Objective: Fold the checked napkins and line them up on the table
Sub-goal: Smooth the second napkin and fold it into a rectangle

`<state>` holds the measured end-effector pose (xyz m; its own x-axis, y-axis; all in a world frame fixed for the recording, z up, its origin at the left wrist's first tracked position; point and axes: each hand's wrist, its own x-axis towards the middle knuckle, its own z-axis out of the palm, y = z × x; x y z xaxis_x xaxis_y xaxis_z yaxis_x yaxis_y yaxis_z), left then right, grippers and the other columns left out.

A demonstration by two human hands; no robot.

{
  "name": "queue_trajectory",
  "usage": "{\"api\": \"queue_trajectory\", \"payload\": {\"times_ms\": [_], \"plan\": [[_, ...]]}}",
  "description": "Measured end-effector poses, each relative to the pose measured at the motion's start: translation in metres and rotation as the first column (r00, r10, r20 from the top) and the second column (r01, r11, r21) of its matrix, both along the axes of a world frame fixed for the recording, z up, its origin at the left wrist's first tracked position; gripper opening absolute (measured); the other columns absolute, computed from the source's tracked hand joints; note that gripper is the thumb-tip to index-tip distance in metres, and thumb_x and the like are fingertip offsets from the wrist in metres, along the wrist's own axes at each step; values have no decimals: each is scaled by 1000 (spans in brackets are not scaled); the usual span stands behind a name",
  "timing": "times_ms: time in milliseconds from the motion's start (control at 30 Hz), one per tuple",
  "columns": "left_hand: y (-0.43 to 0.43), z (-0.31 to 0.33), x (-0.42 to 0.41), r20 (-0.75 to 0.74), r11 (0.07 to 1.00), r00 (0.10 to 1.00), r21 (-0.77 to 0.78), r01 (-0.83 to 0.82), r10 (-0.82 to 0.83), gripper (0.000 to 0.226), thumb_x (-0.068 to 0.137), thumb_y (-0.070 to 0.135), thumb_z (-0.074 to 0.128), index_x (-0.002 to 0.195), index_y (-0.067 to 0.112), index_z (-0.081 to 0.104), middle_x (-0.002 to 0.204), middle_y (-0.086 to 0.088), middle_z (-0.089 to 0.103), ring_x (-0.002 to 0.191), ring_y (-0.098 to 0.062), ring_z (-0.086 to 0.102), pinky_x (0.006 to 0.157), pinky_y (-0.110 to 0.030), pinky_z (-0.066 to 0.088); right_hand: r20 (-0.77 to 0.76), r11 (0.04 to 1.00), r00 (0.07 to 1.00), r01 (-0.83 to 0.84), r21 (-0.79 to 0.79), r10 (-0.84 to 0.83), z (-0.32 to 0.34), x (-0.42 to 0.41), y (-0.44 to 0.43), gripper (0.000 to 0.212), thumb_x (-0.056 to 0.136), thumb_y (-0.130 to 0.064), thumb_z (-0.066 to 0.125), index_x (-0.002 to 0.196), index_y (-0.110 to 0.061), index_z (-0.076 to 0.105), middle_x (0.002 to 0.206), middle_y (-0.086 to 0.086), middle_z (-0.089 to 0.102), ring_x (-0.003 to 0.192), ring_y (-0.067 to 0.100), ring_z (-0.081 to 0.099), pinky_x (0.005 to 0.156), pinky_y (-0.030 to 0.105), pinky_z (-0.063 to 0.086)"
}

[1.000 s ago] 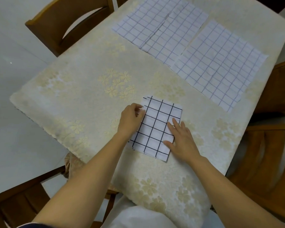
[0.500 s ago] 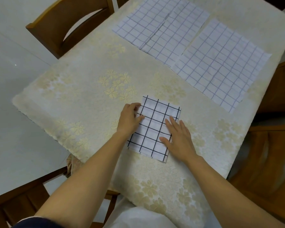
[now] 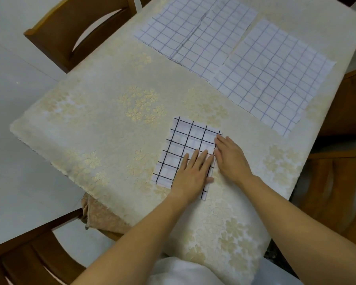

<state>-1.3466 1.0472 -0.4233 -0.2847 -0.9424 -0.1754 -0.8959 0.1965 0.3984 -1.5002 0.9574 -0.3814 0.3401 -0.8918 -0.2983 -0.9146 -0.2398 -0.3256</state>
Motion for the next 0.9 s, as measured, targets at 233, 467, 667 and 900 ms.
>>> {"api": "queue_trajectory", "payload": {"times_ms": [233, 467, 667, 900], "plan": [[0, 1, 7, 75, 995, 994, 66, 75, -80, 70, 106, 59, 22, 165, 25, 9, 173, -3, -3, 159, -28, -7, 128, -51, -3, -43, 1000, 999, -28, 2, 28, -8, -10, -15, 59, 107, -35, 43, 158, -11, 27, 167, 2, 19, 155, 24, 15, 125, 41, 18], [0, 8, 12, 155, 989, 981, 110, 103, -120, 75, 105, 66, 16, 163, 28, -12, 169, 0, -25, 155, -23, -27, 126, -47, -15, 182, 942, 927, 336, -18, -328, -3, 1, -36, 56, 93, -37, 70, 139, -10, 52, 134, 11, 49, 126, 30, 43, 105, 39, 38], [-4, 12, 20, 171, 977, 967, 133, 166, -188, 77, 103, 68, 20, 164, 30, -9, 169, 1, -24, 154, -22, -28, 126, -46, -16, 192, 861, 839, 489, 142, -508, -4, 5, -59, 26, 88, -43, 74, 98, -22, 63, 113, 8, 63, 97, 25, 60, 86, 40, 50], [-4, 15, 28, 125, 971, 966, 111, 212, -225, 74, 102, 69, 30, 164, 38, 6, 171, 1, -19, 154, -27, -27, 125, -51, -17, 307, 782, 719, 562, 270, -623, 13, -3, -45, 26, 92, -24, 74, 109, -11, 59, 88, 0, 62, 69, 7, 58, 57, 19, 40]]}}
